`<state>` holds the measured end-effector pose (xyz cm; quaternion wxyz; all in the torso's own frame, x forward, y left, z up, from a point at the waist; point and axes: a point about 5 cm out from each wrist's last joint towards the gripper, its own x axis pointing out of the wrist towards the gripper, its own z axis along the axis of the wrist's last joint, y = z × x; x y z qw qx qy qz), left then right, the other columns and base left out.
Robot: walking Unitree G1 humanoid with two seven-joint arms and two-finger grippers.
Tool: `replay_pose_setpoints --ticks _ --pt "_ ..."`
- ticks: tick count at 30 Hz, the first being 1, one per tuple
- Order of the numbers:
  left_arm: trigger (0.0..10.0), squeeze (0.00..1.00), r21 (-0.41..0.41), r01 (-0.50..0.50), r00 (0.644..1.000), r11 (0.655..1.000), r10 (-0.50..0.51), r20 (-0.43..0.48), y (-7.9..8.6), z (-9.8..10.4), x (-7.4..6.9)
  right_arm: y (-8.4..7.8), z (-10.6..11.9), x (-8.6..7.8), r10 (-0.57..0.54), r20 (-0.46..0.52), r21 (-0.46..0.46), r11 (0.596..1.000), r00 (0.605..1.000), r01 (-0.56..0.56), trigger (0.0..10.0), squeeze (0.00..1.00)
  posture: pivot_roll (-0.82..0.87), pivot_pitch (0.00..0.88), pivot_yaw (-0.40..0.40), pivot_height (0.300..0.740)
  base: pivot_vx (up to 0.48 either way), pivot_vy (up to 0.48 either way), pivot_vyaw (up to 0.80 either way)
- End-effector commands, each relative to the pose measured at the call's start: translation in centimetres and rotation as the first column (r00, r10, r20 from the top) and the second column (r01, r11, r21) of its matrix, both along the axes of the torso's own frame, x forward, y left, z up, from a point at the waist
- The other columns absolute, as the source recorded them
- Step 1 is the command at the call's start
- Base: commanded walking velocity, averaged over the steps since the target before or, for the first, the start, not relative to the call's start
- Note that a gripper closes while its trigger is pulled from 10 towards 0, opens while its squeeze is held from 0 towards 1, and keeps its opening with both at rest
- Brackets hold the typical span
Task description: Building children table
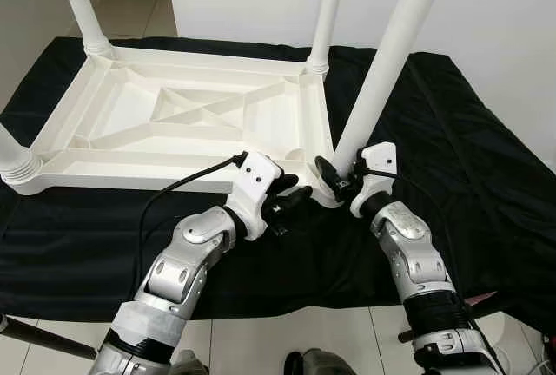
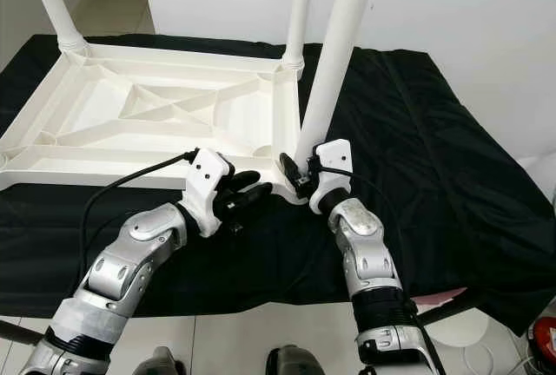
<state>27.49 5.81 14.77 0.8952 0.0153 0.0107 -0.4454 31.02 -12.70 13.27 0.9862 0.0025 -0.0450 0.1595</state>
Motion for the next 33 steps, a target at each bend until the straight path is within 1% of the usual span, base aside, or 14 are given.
replay_pose_setpoints --ticks 1,2,5,7,13,15,18,19,21,22,25,29,31,33 --pt "10.0 0.0 -0.002 0.044 0.999 0.999 -0.044 0.003 -0.3 0.3 -0.1 0.8 -0.3 -0.3 -0.107 -0.028 -0.001 0.994 0.994 0.107 10.0 0.0 0.02 0.053 -0.042 0.74 0.0 0.0 0.0" --pt "10.0 0.0 -0.003 0.041 0.999 0.999 -0.041 0.002 -0.3 0.3 0.0 1.5 -0.1 -0.5 -0.138 -0.027 0.022 0.99 0.99 0.139 10.0 0.0 0.02 0.051 -0.045 0.74 0.0 0.0 0.0" --pt "10.0 0.0 -0.003 0.041 0.999 0.999 -0.041 0.002 -0.3 0.3 0.0 1.5 -0.1 -0.5 -0.138 -0.027 0.022 0.99 0.99 0.139 10.0 0.0 0.02 0.051 -0.045 0.74 0.0 0.0 0.0" --pt "10.0 0.0 -0.004 0.042 0.999 0.999 -0.042 0.004 -0.3 0.3 0.1 2.0 0.1 -0.8 -0.135 -0.022 0.041 0.99 0.991 0.136 10.0 1.0 0.02 0.046 -0.048 0.74 0.0 0.0 0.0" --pt "10.0 0.0 -0.004 0.041 0.999 0.999 -0.041 0.006 -0.3 0.4 0.2 1.4 0.3 -0.9 -0.125 -0.023 0.057 0.99 0.992 0.126 10.0 1.0 0.02 0.042 -0.051 0.74 0.0 0.0 0.0" --pt "10.0 0.0 -0.005 0.041 0.999 0.999 -0.041 0.01 -0.4 0.4 0.2 -0.2 0.6 -0.6 -0.083 -0.022 0.046 0.995 0.996 0.084 10.0 1.0 0.02 0.039 -0.054 0.74 0.0 0.0 0.0" --pt "10.0 0.0 -0.006 0.045 0.999 0.999 -0.045 0.01 -0.4 0.4 0.1 -0.9 0.7 -0.5 -0.058 -0.02 0.029 0.998 0.998 0.058 10.0 1.0 0.02 0.039 -0.055 0.74 0.0 0.0 0.0" --pt "10.0 0.0 -0.003 0.05 0.999 0.999 -0.05 0.011 -0.4 0.4 0.1 -1.4 0.9 -0.5 -0.011 -0.021 0.006 1.0 1.0 0.011 10.0 0.28 0.02 0.037 -0.054 0.74 0.0 0.0 0.0" --pt "10.0 0.0 -0.003 0.05 0.999 0.999 -0.05 0.011 -0.4 0.4 0.1 -1.4 0.9 -0.5 -0.011 -0.021 0.006 1.0 1.0 0.011 10.0 0.28 0.02 0.037 -0.054 0.74 0.0 0.0 0.0" --pt "10.0 0.0 0.0 0.055 0.998 0.998 -0.055 0.011 -0.3 0.4 0.0 -1.9 1.0 -0.5 0.057 -0.017 -0.018 0.998 0.998 -0.057 10.0 0.0 0.02 0.035 -0.053 0.74 0.0 0.0 0.0" --pt "10.0 0.0 0.004 0.06 0.998 0.998 -0.06 0.012 -0.2 0.5 0.0 -2.2 1.0 -0.5 0.139 -0.021 -0.061 0.988 0.99 -0.14 10.0 0.0 0.02 0.032 -0.052 0.74 0.0 0.0 0.0" --pt "10.0 0.0 0.012 0.074 0.997 0.997 -0.074 0.017 0.0 0.6 0.0 -2.8 0.4 -0.4 0.349 -0.072 -0.163 0.92 0.934 -0.356 10.0 0.0 0.02 0.032 -0.052 0.74 0.0 0.0 0.0" --pt "10.0 0.0 0.012 0.074 0.997 0.997 -0.074 0.017 0.0 0.6 0.0 -2.8 0.4 -0.4 0.349 -0.072 -0.163 0.92 0.934 -0.356 10.0 0.0 0.02 0.032 -0.052 0.74 0.0 0.0 0.0" --pt "10.0 0.0 0.014 0.079 0.997 0.997 -0.079 0.016 0.0 0.6 -0.1 -2.7 0.2 -0.3 0.399 -0.088 -0.191 0.893 0.913 -0.408 10.0 0.0 0.02 0.03 -0.052 0.74 0.0 0.0 0.0"
